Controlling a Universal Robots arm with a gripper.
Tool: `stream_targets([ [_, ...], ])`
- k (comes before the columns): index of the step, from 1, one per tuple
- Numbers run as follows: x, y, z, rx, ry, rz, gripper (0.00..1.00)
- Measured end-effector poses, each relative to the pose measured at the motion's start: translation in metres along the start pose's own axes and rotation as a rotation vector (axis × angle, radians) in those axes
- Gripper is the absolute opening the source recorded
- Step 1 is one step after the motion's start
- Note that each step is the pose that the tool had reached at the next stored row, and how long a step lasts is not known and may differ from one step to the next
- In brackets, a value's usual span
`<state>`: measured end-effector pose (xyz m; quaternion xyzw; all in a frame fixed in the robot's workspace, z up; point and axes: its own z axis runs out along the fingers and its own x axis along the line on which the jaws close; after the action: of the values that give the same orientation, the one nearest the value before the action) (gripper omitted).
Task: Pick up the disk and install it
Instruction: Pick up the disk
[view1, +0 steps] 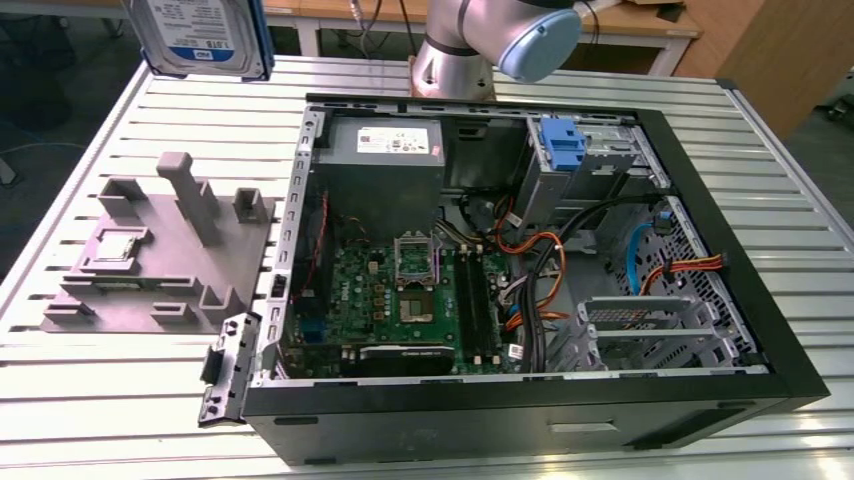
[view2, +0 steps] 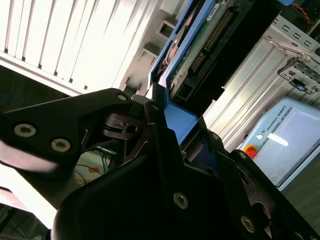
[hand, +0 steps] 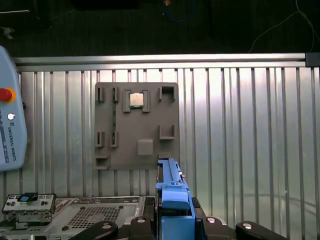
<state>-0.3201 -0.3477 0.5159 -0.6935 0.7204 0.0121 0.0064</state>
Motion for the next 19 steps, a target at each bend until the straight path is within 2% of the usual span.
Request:
stream_targets([
  [19,-0.0003,-0.0077,-0.0001,0.0000,0.0000,0.000,0.36],
])
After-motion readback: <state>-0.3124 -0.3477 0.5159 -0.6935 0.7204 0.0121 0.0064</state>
